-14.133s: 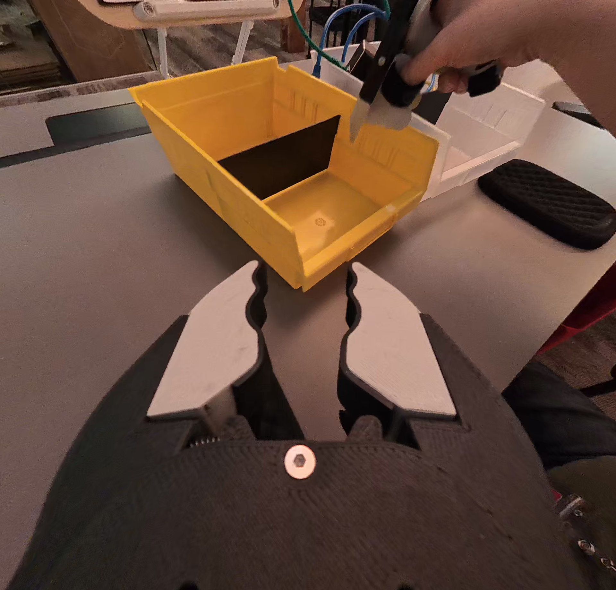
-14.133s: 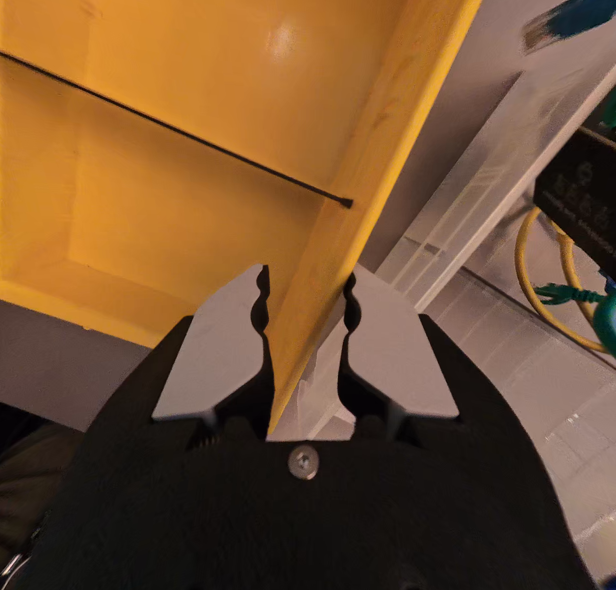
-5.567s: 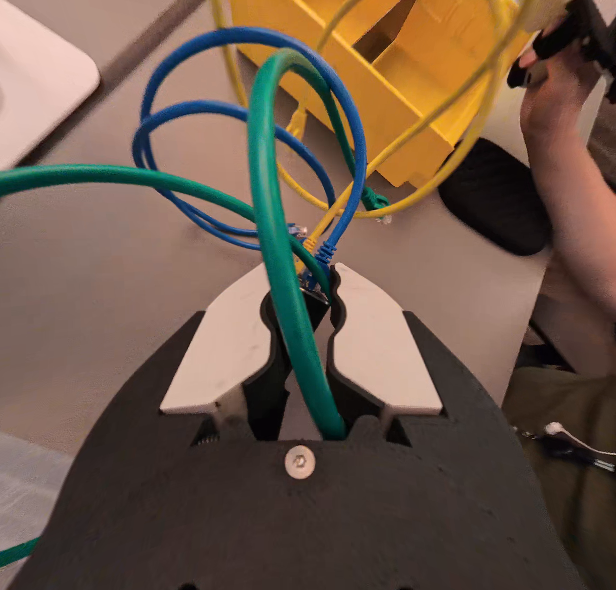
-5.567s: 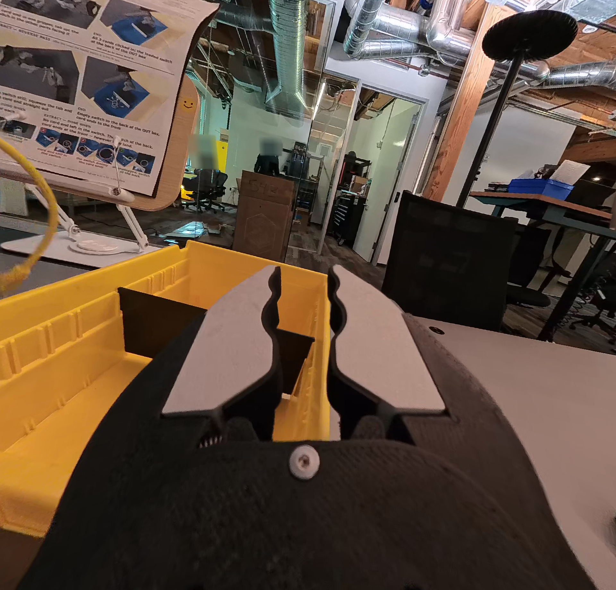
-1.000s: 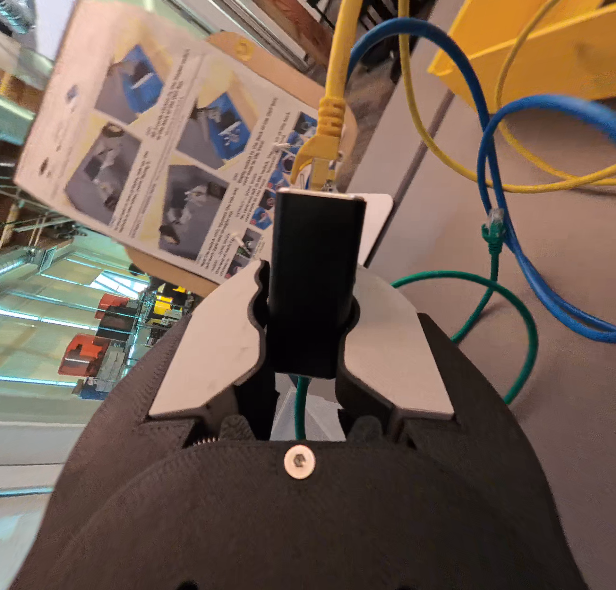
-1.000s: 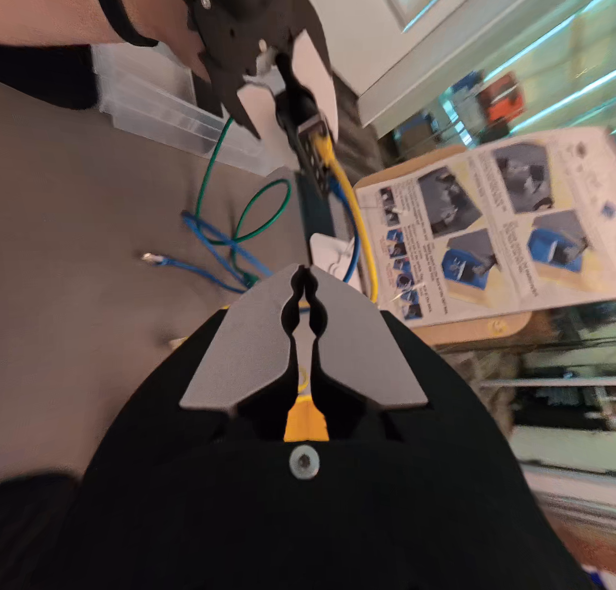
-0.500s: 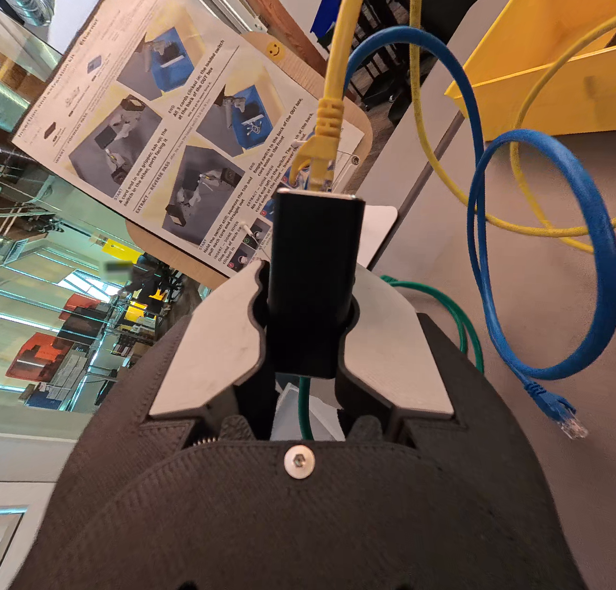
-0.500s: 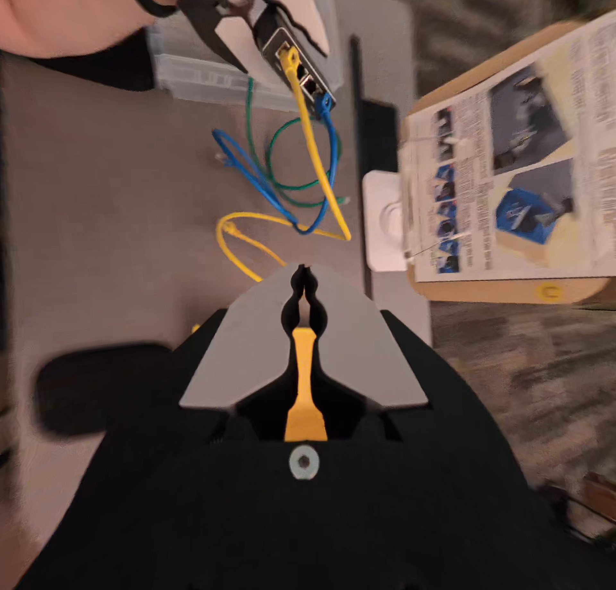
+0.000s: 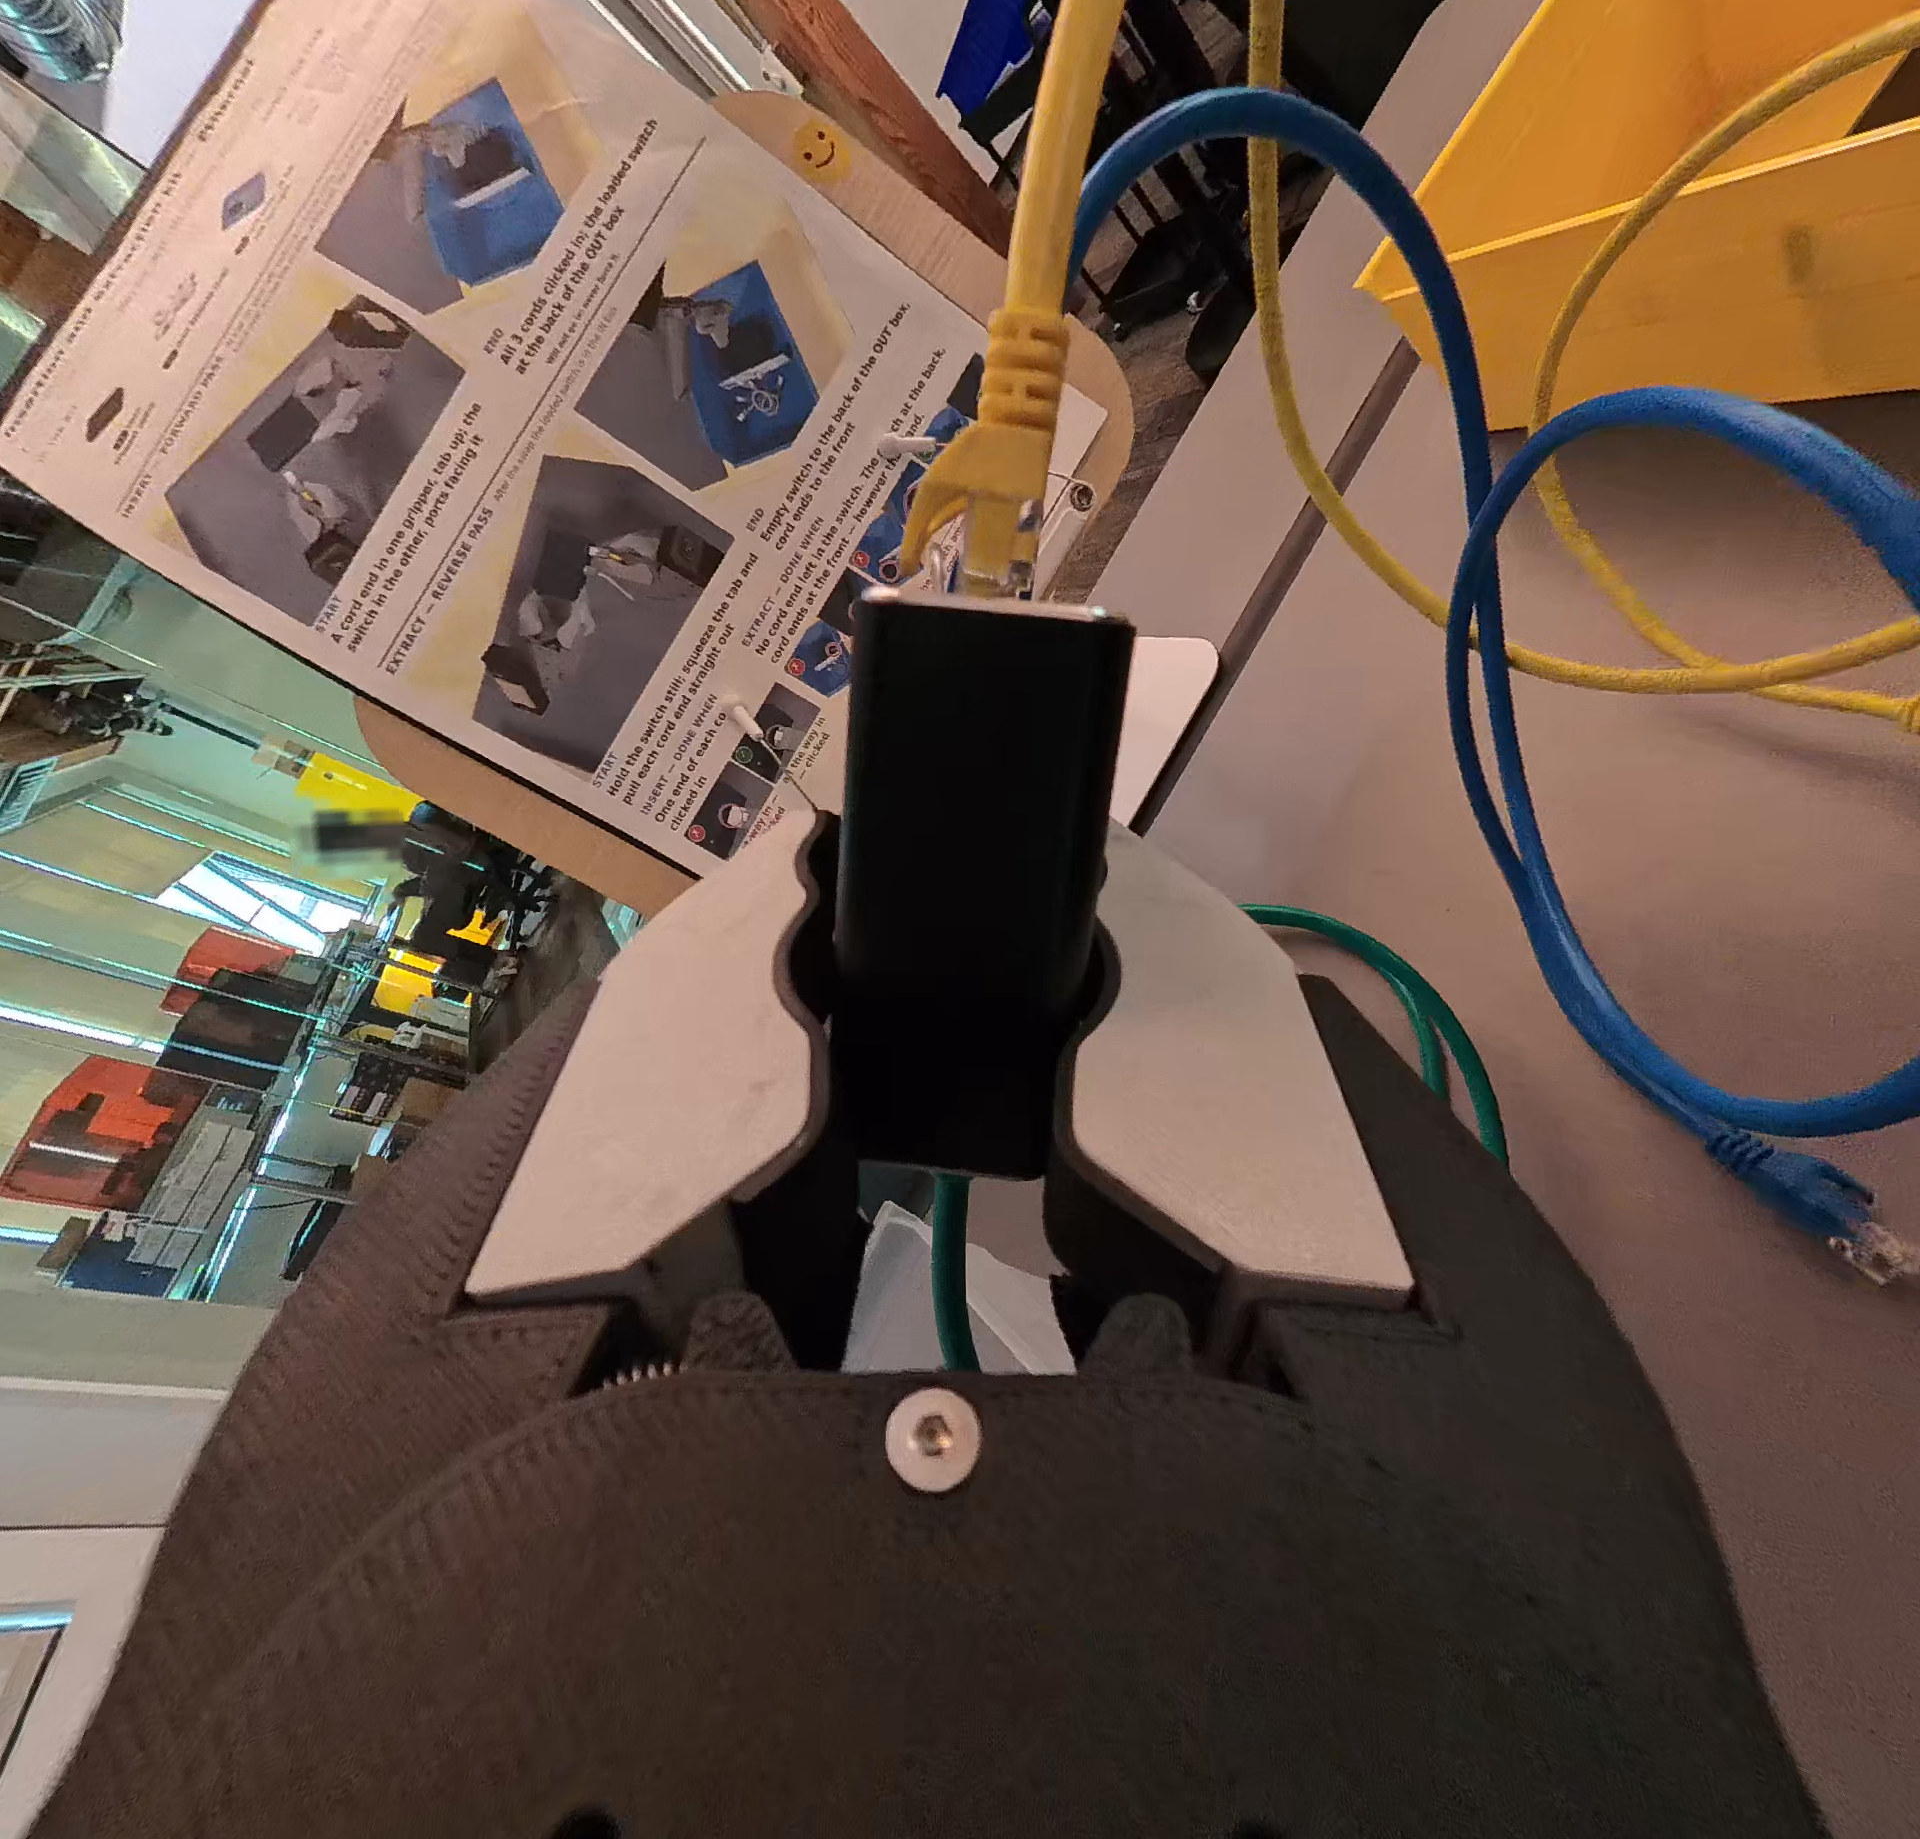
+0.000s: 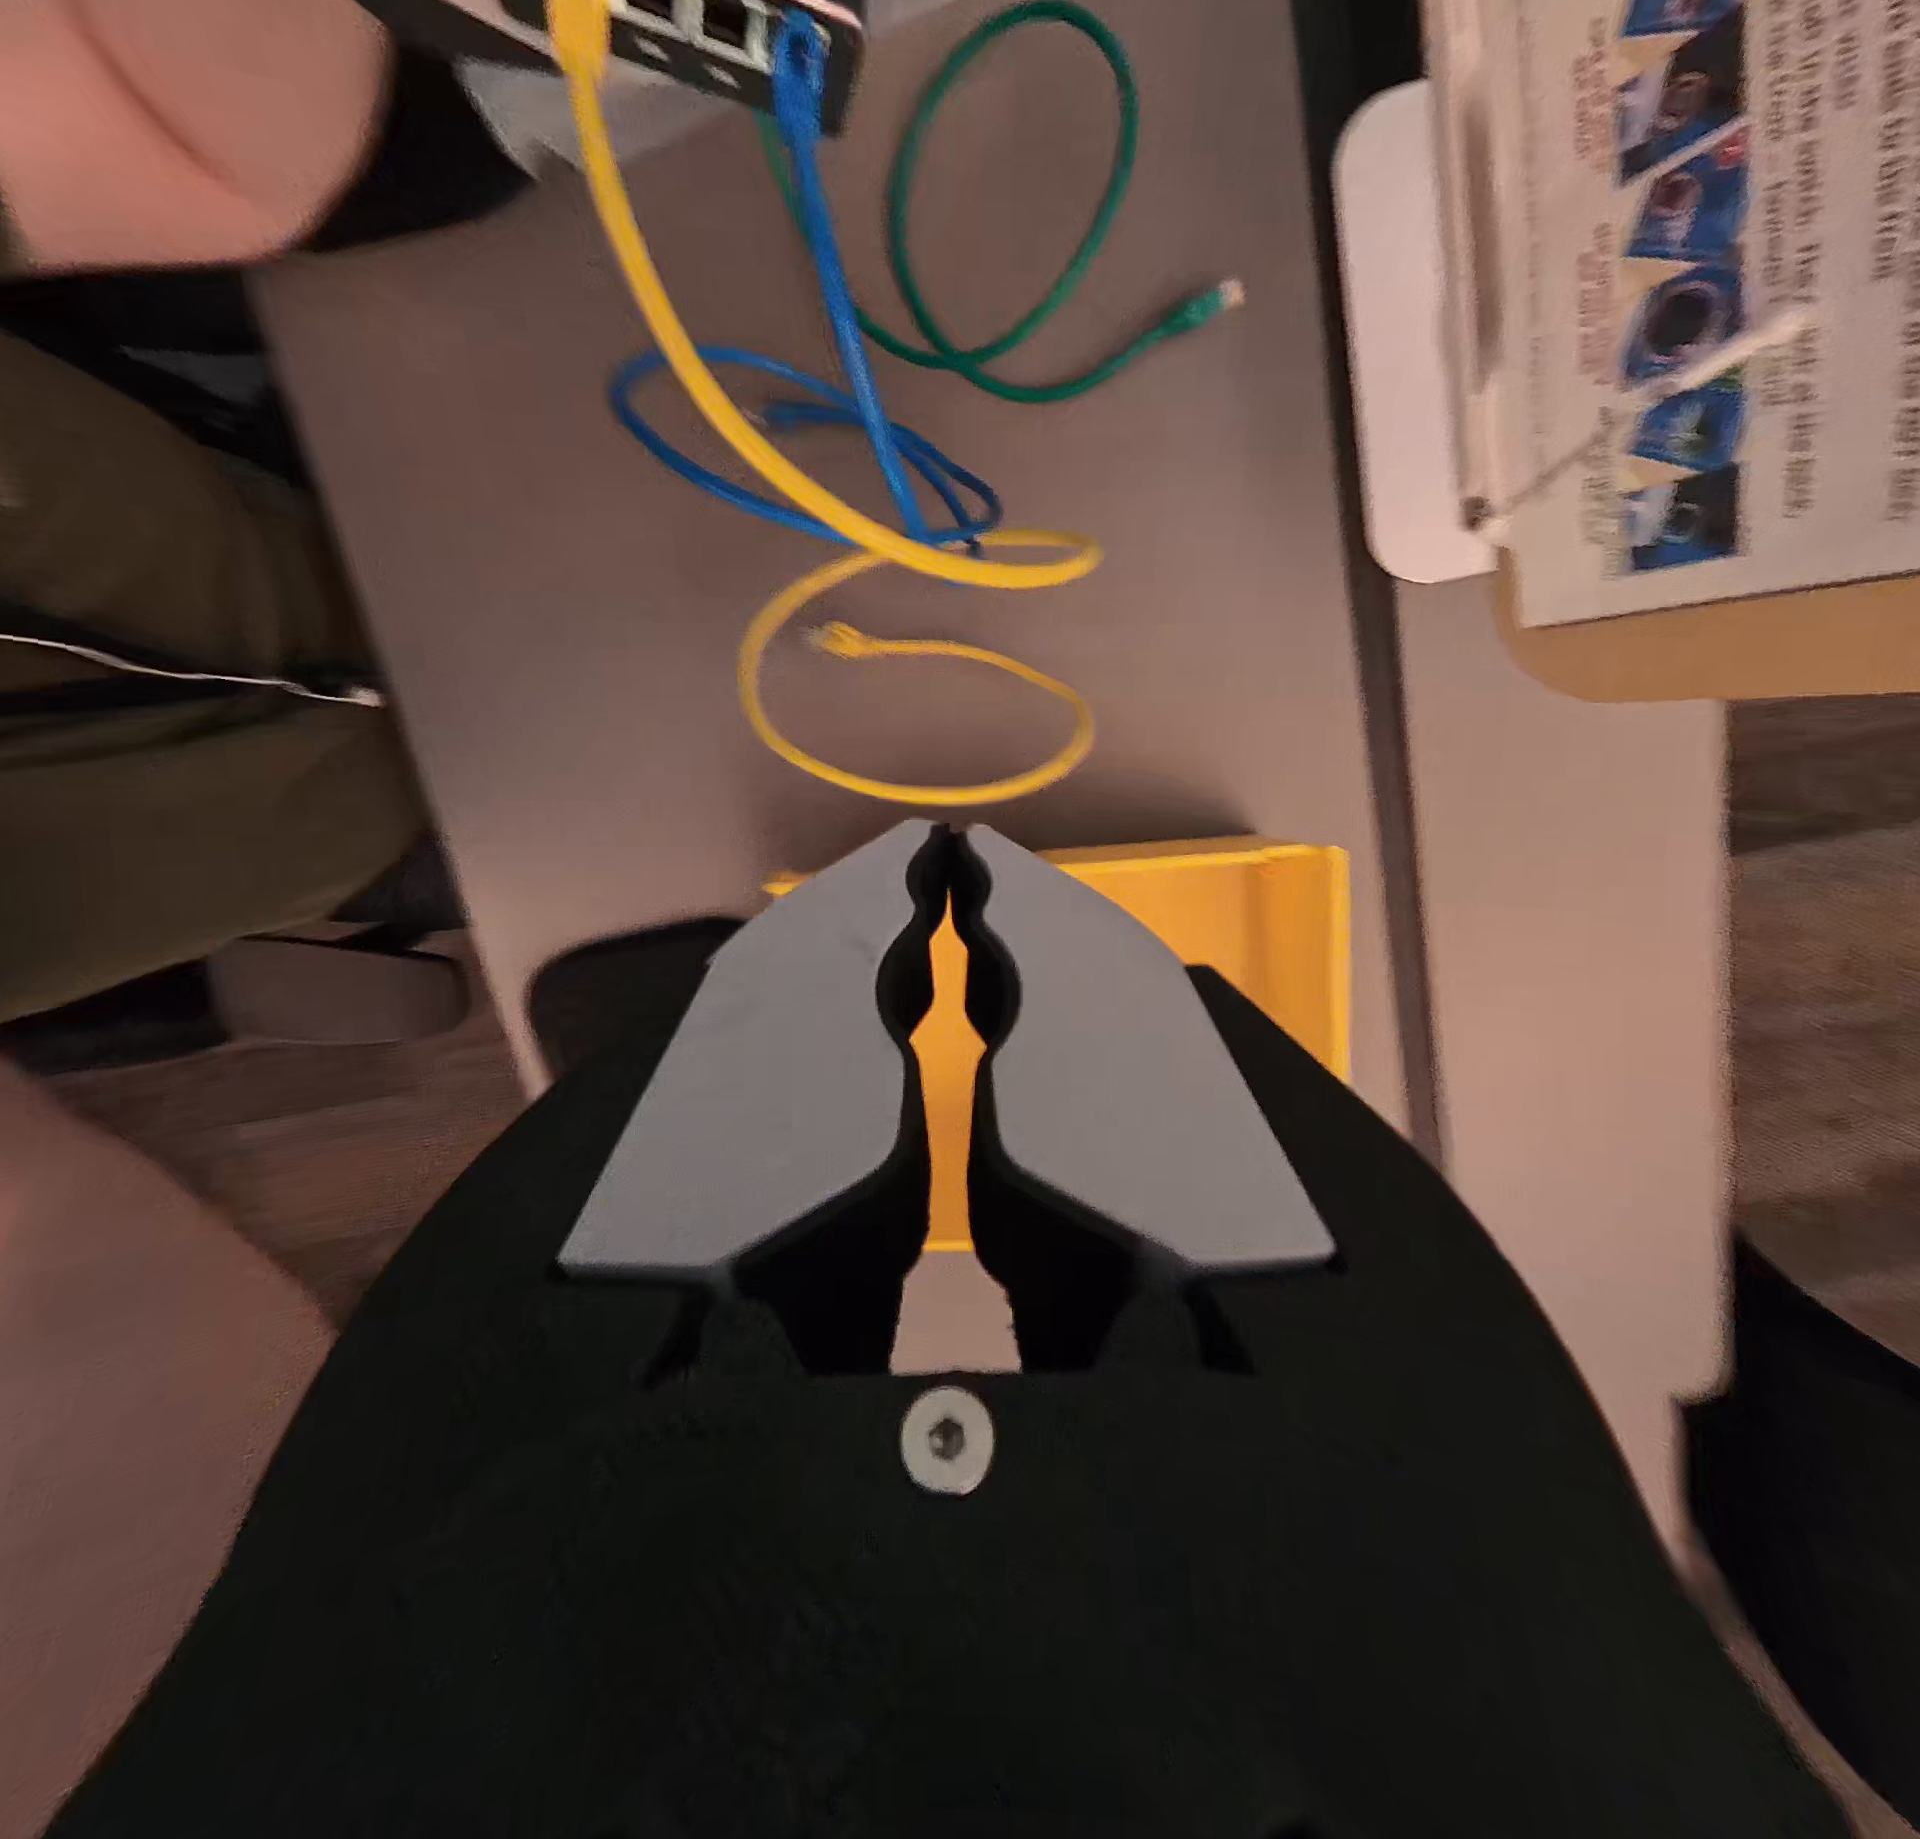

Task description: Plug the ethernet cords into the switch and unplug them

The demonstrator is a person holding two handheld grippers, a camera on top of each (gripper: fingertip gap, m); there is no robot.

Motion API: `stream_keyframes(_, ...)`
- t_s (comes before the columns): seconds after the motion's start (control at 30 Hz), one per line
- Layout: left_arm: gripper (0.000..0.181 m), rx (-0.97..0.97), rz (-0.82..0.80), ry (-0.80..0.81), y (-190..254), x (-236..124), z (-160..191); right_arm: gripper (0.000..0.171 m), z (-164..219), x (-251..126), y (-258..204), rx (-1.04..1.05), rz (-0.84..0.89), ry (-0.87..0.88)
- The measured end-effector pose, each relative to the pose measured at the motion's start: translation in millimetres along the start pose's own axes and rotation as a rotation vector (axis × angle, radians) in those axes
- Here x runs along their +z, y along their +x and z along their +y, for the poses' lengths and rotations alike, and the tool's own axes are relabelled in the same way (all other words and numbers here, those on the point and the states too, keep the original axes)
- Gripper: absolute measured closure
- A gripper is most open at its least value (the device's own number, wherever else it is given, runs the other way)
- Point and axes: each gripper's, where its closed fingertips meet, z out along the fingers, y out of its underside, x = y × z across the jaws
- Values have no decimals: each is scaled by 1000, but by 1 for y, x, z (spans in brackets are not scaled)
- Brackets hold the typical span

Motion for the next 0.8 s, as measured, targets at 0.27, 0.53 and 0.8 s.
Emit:
stream_keyframes(0.27, 139, -10, 10, -2, 2, 3, 2, 171, 18, -17, 6, -233, 1018, 234)
stream_keyframes(0.53, 140, 8, 29, -13, 10, 8, 1, 171, 79, 101, -58, -250, 1399, 436)
stream_keyframes(0.8, 140, -1, 43, -19, 11, 9, 4, 170, 79, 93, -58, -209, 1319, 473)
